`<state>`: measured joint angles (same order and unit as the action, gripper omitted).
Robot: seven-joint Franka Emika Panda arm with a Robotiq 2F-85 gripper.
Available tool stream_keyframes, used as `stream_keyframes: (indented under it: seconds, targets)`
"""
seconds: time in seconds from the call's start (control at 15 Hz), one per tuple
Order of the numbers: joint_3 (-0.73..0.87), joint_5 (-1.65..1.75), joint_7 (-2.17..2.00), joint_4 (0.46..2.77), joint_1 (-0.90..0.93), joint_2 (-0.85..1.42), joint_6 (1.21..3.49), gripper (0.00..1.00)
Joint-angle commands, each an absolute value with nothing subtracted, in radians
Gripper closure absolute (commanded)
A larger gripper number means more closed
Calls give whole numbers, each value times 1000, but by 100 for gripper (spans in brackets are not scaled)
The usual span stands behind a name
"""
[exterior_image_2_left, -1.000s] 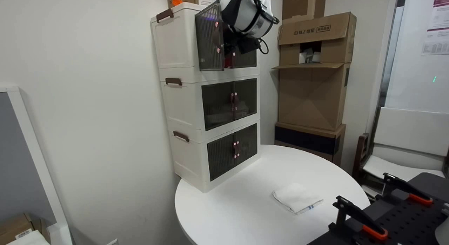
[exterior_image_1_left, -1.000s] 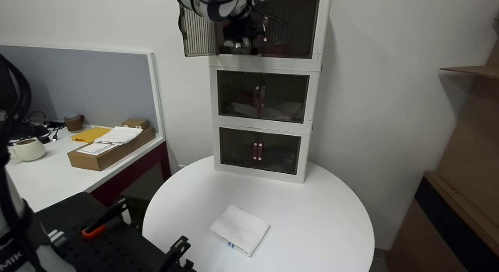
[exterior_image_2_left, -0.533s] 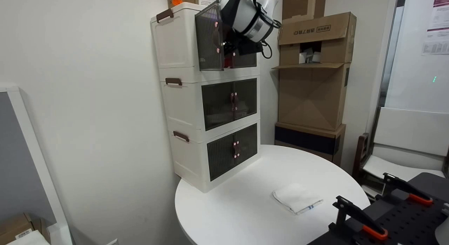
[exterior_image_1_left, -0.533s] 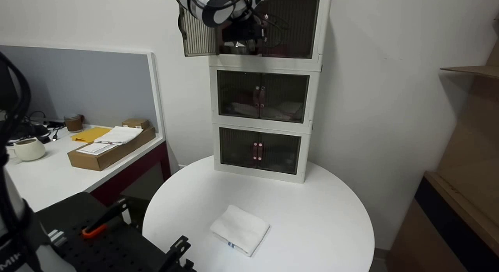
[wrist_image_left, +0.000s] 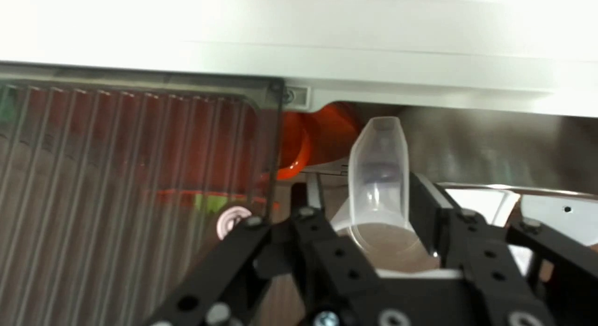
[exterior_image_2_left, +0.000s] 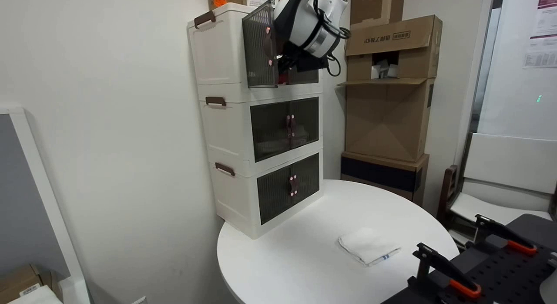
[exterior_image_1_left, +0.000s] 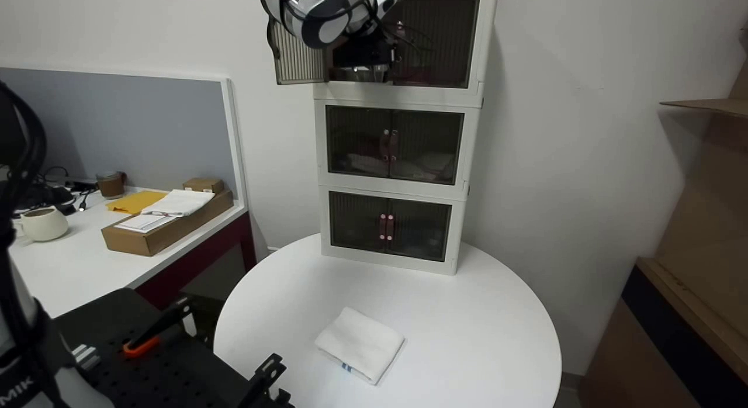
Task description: Put the clear jug in the topmost cabinet.
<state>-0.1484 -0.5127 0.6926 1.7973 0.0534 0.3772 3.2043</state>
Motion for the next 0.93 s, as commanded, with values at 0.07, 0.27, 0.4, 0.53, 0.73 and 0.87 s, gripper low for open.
stream_keyframes:
  seconds: [0.07,0.27,0.4,0.53,0.73,0.87]
  targets:
    - [-99,-508,671,1793,96,390,3227,11]
    - [-98,-511,674,1794,103,389,3233,0]
    - [-102,-517,673,1796,101,384,3240,0]
    - [-128,-530,678,1803,81,372,3255,0]
    - [-152,-541,670,1812,67,362,3314,0]
    - [-147,-534,658,1802,74,369,3368,28]
